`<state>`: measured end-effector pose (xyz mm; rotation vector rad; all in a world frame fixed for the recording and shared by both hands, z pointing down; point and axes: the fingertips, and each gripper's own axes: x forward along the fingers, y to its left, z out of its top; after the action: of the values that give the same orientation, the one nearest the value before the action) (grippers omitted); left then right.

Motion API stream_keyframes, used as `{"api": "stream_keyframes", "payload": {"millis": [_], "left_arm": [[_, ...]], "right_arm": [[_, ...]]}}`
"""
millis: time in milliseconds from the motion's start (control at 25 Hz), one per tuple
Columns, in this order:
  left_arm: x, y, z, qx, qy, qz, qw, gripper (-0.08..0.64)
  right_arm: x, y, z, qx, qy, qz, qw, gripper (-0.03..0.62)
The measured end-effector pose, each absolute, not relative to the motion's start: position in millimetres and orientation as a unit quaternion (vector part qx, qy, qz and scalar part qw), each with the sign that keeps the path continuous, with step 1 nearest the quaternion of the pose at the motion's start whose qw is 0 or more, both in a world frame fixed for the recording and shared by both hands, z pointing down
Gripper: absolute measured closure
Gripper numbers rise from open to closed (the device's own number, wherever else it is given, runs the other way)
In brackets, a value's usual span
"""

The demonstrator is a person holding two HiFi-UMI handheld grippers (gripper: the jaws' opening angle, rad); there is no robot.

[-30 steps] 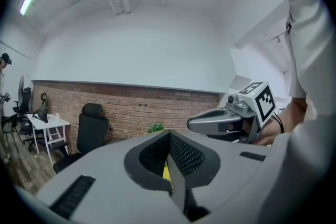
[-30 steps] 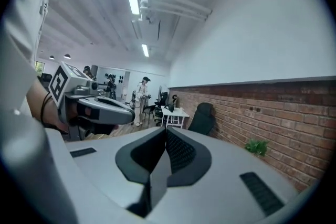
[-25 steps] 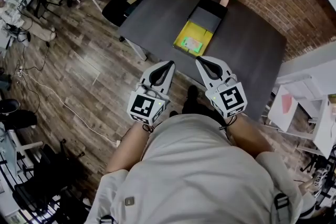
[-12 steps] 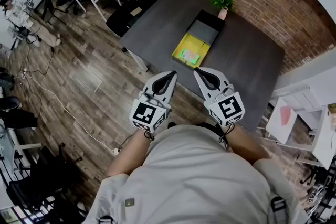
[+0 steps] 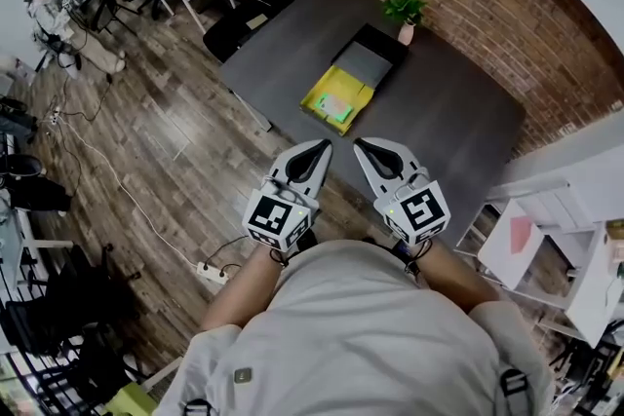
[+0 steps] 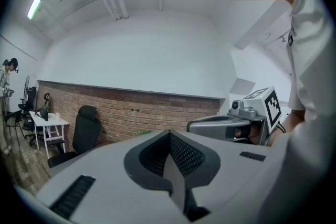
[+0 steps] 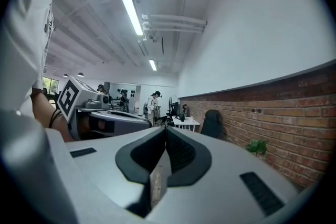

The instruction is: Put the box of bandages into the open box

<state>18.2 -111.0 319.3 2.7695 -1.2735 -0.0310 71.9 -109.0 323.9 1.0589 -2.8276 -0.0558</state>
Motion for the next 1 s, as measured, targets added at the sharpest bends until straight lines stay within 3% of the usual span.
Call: {"api": "stream_keyframes", "payload": {"millis": [480, 1000], "left_arm": [[76.6, -47.1, 347.9, 0.874, -0.48, 0.006, 0.076, 0.545], [52.5, 41.6, 312.3, 0.889, -0.457, 0.008, 0.03, 0.545]], "right_arm": [[137.5, -54.2, 345.8, 0.282, -0.958, -0.001, 0.048, 0.571], [138.6, 36.7, 333.6, 0.316, -0.947, -0.019, 0.047, 0.571]]}}
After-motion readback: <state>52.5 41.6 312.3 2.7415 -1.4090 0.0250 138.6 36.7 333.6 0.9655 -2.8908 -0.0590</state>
